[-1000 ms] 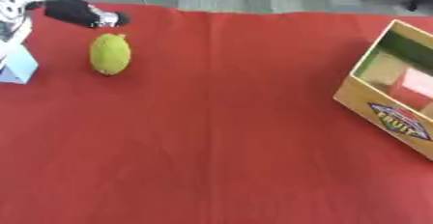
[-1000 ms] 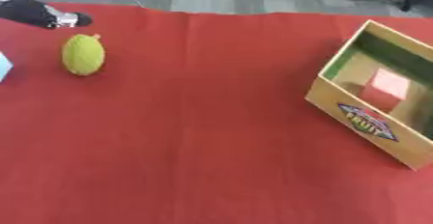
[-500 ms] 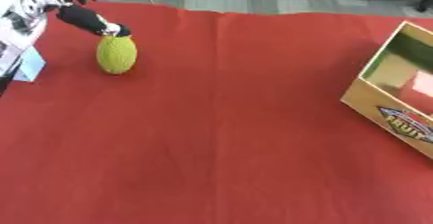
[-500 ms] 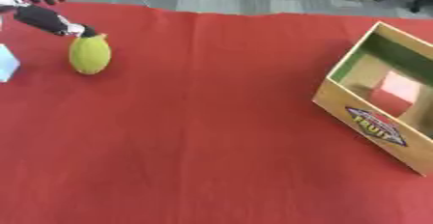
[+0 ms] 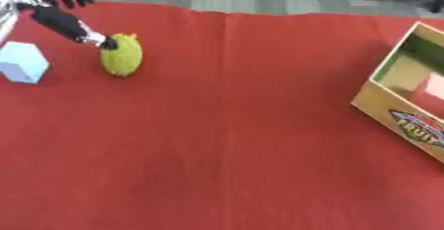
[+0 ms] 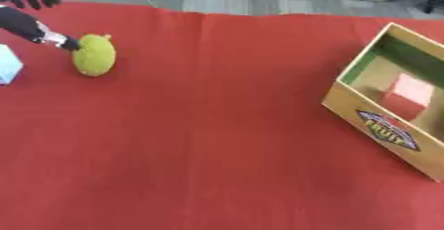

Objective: Pick up the objects with one hand, pass them to the other hand, and then place them into the box on the other side of the table.

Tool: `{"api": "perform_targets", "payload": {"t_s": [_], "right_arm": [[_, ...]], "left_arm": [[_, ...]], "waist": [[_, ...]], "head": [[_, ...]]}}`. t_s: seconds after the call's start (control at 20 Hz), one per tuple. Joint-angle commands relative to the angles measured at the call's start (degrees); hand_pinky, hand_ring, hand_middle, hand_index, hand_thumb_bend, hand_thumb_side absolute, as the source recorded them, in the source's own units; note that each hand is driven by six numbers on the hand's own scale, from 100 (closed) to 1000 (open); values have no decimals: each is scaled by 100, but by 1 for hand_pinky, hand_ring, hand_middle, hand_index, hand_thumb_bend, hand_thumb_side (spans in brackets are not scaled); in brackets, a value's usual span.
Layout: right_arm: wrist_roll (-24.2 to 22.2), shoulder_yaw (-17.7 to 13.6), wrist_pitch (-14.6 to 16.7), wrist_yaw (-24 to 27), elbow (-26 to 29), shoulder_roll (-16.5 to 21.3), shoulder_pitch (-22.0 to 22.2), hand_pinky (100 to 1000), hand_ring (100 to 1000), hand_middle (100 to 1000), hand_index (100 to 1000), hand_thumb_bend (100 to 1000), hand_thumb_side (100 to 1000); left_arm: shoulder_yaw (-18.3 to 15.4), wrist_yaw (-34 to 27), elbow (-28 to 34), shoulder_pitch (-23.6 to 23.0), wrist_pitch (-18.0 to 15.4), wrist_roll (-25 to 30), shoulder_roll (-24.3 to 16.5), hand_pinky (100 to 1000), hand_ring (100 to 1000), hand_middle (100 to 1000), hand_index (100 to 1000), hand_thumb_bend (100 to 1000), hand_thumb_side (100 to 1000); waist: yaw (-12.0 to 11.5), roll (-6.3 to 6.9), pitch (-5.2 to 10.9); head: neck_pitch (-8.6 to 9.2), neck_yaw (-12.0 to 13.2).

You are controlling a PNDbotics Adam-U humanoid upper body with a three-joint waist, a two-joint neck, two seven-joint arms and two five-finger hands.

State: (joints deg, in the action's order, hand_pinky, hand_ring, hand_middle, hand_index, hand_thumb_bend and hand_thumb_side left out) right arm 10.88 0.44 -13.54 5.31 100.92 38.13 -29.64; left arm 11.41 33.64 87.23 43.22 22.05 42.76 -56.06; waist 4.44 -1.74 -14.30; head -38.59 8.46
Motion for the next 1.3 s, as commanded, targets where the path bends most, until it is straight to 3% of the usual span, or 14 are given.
{"api": "perform_targets", "payload": {"t_s": [0.05, 0.35, 0.6, 0.8, 1.05, 1.3], "right_arm": [[-3, -56, -2, -45, 34, 209, -23, 924, 850, 748, 901, 100, 492], [14, -70, 0, -61, 26, 249, 28, 926, 849, 748, 899, 100, 491], [13, -74, -6, -87, 17, 260, 61, 927, 848, 747, 894, 100, 490], [12, -77, -9, -107, 19, 263, 84, 927, 847, 747, 892, 100, 489], [7, -72, -26, -137, 12, 256, 106, 928, 846, 746, 895, 100, 493], [-7, -74, -25, -154, 8, 244, 130, 929, 847, 747, 897, 100, 494]], "left_arm": [[-215, -14, 208, -11, -27, 417, -458, 844, 824, 776, 844, 803, 502], [-423, 98, 481, -263, -81, 719, -795, 841, 834, 783, 841, 830, 423], [-535, 195, 485, -421, -89, 577, -892, 836, 834, 779, 822, 777, 192], [-584, 318, 368, -521, -82, 418, -925, 832, 834, 777, 821, 784, 154], [-656, 759, 0, -558, 116, 156, -905, 823, 835, 777, 825, 835, 257], [-781, 1111, -471, -597, 618, -97, -844, 840, 834, 770, 825, 838, 398]], "waist": [[-21, 11, 116], [-58, 9, 127], [-67, -7, 121], [-64, -33, 101], [-61, -59, 74], [-76, -74, 61]], "head": [[64, -10], [74, -28], [113, -35], [141, -41], [170, 18], [175, 51]]}}
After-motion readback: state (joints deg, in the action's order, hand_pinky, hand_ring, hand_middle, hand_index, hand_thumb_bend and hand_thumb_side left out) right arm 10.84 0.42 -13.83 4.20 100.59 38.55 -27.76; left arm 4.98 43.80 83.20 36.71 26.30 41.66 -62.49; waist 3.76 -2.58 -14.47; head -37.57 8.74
